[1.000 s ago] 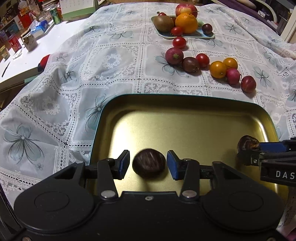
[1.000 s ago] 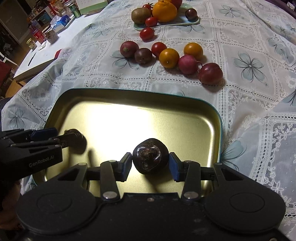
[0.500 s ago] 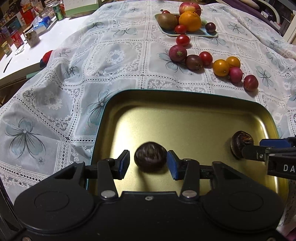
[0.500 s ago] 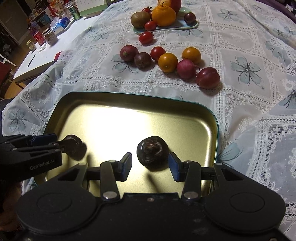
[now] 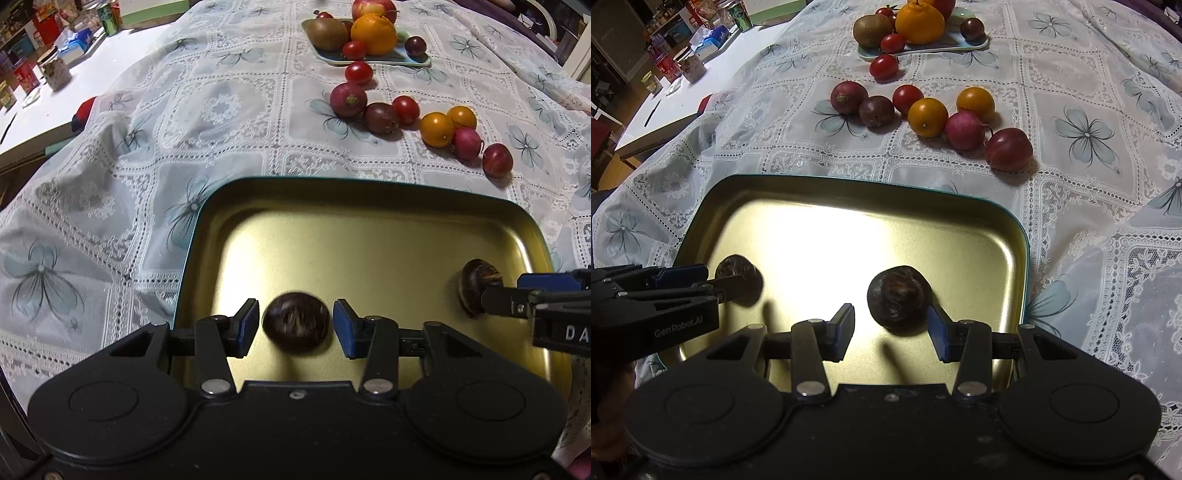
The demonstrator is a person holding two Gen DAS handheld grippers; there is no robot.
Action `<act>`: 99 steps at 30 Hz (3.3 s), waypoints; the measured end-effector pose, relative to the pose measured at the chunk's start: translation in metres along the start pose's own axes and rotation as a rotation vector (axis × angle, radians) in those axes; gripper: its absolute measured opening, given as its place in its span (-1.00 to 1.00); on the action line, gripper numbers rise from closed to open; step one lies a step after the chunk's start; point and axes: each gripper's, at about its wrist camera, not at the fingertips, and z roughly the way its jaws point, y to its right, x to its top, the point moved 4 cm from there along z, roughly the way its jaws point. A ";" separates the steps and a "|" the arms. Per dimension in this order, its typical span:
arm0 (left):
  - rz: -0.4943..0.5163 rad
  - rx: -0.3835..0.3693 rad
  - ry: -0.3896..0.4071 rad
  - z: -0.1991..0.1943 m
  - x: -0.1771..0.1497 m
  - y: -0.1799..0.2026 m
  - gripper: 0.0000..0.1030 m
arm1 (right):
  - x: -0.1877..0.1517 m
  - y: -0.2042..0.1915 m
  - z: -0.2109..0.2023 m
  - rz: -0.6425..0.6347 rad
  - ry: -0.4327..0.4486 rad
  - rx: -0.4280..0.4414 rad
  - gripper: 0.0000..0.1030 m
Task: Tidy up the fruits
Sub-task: 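Grasp an orange cherry tomato with the right tool while the left tool grasps another, then carry both orange tomatoes to the gold tray and open both tools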
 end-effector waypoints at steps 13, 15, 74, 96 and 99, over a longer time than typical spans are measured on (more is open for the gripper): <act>0.042 -0.013 0.050 -0.006 0.055 0.026 0.00 | 0.065 0.040 -0.027 0.102 0.102 -0.044 -0.13; 0.041 -0.018 0.049 -0.005 0.063 0.030 0.01 | 0.081 0.051 -0.027 0.132 0.121 -0.057 -0.13; -0.018 -0.092 -0.049 0.081 0.163 0.125 0.04 | 0.130 0.123 0.001 0.281 0.272 -0.111 -0.27; -0.035 -0.119 -0.019 0.041 0.158 0.097 -0.13 | 0.116 0.117 -0.009 0.295 0.265 -0.069 -0.26; 0.003 -0.107 0.009 0.019 0.144 0.081 -0.13 | 0.111 0.110 -0.021 0.280 0.268 -0.059 -0.26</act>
